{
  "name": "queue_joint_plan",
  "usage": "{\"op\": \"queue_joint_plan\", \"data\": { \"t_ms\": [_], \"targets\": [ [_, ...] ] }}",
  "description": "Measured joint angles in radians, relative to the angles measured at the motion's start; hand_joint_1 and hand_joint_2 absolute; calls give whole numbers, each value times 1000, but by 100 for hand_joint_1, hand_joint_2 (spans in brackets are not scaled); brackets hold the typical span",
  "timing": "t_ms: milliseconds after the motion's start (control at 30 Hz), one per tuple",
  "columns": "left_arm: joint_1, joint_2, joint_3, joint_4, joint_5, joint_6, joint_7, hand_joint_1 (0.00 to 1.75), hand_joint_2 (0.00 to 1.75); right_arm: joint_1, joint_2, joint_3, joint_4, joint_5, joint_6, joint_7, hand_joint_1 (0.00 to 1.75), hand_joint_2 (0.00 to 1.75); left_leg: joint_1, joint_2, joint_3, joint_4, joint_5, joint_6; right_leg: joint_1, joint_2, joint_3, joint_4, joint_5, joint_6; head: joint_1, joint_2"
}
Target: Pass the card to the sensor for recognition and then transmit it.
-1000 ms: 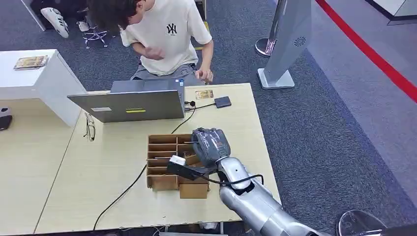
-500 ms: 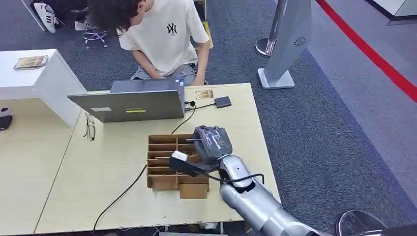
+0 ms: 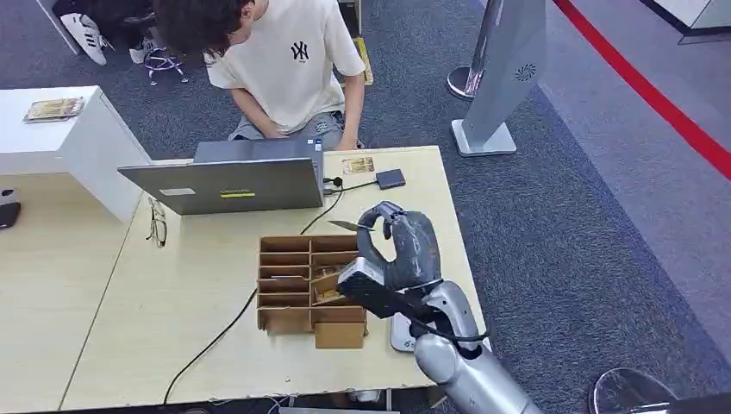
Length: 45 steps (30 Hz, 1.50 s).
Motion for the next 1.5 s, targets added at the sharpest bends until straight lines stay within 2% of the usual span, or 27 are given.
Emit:
{"op": "queue_joint_plan", "data": {
  "t_ms": [100, 233, 833, 1033, 1133, 1400, 1500],
  "targets": [
    [0, -4, 0, 0, 3, 2, -14, 0, 0, 21, -7, -27, -85, -161, 9, -63, 175, 175, 0, 1, 0, 0, 0, 0, 0, 1, 0, 0, 0, 0, 0, 0],
    [-1, -5, 0, 0, 6, 9, -22, 0, 0, 25, -8, -50, -144, -221, 12, -72, 175, 175, 0, 0, 1, 0, 0, 0, 0, 0, 0, 0, 0, 0, 0, 0],
    [-1, -2, 0, 0, -6, 18, -24, 0, 0, 18, -15, -58, -149, -229, 24, -83, 175, 175, 0, 0, 0, 0, 1, 0, 0, 0, 0, 0, 0, 0, 0, 0],
    [0, 4, 0, 0, -22, 21, -25, 0, 0, -15, -15, -57, -127, -209, 24, -51, 175, 175, 0, 0, 0, 0, 1, 0, 0, 0, 0, 1, 0, 0, 0, 0],
    [0, 12, 0, 0, -37, 28, -24, 0, 0, -58, -15, -57, -90, -179, 46, -30, 175, 175, 1, 0, 0, 0, 1, 0, 0, 0, 0, 1, 1, 0, 0, 0],
    [0, 37, -1, 3, -70, 18, -24, 0, 0, -244, -15, -37, 64, -114, 139, 67, 175, 175, 0, 0, 0, 0, 2, -1, 0, 0, 0, 1, 1, 0, 0, 0],
    [0, 48, -1, 4, -90, 10, -17, 0, 0, -316, -15, -29, 167, -64, 167, 103, 175, 175, 0, 0, 0, 0, 2, -1, 0, 0, 0, 1, 2, 0, 0, 0]
  ]
}}
